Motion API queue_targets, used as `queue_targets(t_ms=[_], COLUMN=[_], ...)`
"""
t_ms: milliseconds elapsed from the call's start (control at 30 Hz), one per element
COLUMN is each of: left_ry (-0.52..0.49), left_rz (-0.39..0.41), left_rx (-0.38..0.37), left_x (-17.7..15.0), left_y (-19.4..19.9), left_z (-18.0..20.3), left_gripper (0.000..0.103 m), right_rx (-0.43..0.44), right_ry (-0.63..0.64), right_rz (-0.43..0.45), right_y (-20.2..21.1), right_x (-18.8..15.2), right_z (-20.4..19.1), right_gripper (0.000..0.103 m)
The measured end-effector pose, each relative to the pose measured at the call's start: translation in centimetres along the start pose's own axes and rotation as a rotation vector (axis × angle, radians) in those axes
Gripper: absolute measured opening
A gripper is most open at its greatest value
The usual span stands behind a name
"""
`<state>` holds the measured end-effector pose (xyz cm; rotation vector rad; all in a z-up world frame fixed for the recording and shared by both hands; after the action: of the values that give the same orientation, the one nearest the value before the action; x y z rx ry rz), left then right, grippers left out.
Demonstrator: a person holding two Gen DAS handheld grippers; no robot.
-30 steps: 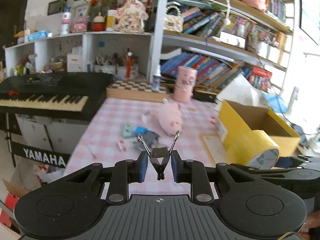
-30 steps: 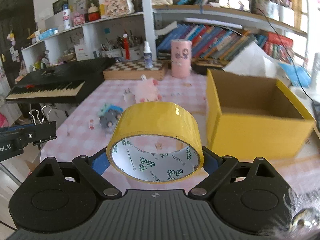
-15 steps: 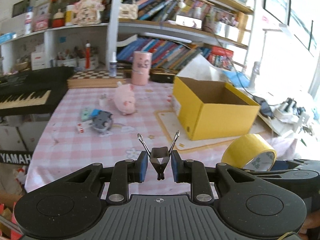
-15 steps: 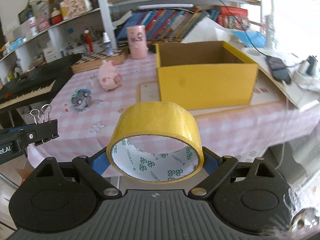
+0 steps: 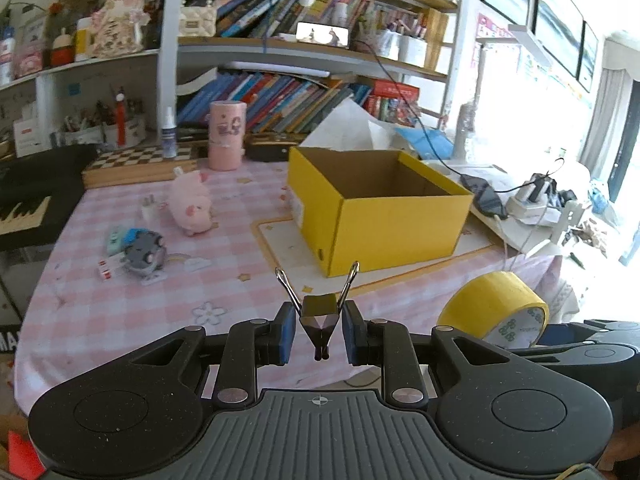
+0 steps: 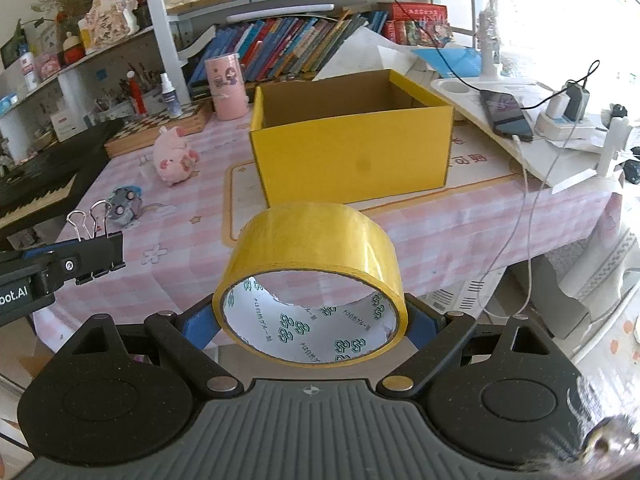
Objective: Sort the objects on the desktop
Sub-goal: 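Carry the yellow tape roll in the right tool over the yellow box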
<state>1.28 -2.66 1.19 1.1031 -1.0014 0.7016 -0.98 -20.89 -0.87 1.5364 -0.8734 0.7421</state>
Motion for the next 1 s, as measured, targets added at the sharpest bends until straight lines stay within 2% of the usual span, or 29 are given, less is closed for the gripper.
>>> queue_targets(t_ms=[733,1000], left_ry=[-0.043,-0.086], left_rz=[0.022,0.054], left_rx=[-0.062,-0.061], left_x=[2.1,4.2], left_y=[-4.2,-7.5], left_z=[3.2,5.6], left_gripper=[0.023,0.023], right_rx=[-0.038,-0.043], right_ry=[-0.040,-0.055], right_rz=[-0.019,0.031], right_y=[-2.7,-5.4], right_x=[2.0,5.4], right_z=[3.7,7.0], right_gripper=[0.091,0.091])
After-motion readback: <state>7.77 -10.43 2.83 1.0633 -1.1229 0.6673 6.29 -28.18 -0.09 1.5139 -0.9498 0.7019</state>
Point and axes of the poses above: each gripper's, at about its wrist camera, not at the fingertips, and y roughly against the way its jaws point, z to its right, x to its top, the point moved 3 cm from there along -y, roughly the way its jaws point, and after that the axes turned 10 degrees about z, right-handed, at the moved point
